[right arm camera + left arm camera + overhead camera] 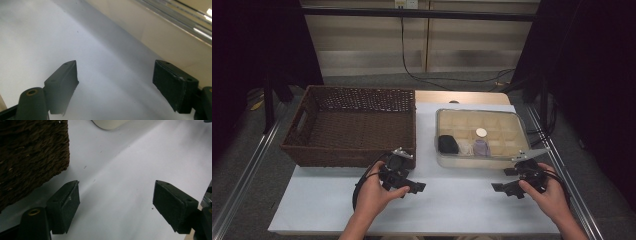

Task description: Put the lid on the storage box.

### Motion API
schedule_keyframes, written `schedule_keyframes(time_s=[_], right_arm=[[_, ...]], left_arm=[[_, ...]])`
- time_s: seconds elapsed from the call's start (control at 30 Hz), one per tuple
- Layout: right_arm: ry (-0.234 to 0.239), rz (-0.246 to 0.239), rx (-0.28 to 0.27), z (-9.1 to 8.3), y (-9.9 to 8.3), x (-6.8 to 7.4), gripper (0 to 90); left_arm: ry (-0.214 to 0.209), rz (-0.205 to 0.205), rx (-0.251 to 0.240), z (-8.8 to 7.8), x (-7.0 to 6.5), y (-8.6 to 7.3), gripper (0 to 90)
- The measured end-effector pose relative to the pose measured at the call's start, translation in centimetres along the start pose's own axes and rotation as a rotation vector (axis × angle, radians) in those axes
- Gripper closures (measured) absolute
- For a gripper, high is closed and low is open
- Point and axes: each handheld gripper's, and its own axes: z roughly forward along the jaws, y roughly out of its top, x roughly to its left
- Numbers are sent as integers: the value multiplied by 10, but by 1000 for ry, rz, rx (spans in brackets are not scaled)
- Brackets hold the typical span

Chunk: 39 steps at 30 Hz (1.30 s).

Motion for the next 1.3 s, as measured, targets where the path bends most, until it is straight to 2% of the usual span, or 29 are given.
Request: schedule_keyframes(time_s=[0.43, 0.5, 0.57, 0.63, 0.8, 0.9, 1.0, 1.13, 1.2, 1.3], right_arm=[[1, -4, -20, 6, -13, -4, 199], [-8, -8, -16, 6, -15, -5, 199], [1, -4, -19, 8, -17, -6, 199], [-10, -2, -21, 8, -18, -6, 199], [-3, -1, -34, 12, -24, -8, 199], [-17, 6, -32, 14, -27, -8, 199], [-11, 7, -40, 17, -30, -9, 199], [-22, -4, -52, 19, -33, -9, 189], [-22, -17, -61, 20, -34, -8, 178], [-27, -23, -72, 21, -37, -7, 159]], left_arm=[[15, 3, -28, -3, 13, -16, 192], [6, 13, -38, -4, 16, -19, 192], [5, 5, -37, -4, 18, -21, 188], [14, 32, -28, -4, 19, -23, 183], [15, 51, -14, -5, 23, -28, 170], [28, 59, -9, -5, 25, -32, 170], [40, 73, -1, -5, 28, -36, 170], [62, 109, -30, -5, 31, -42, 170], [78, 122, -24, -4, 31, -45, 168], [73, 142, -39, -4, 33, -48, 163]])
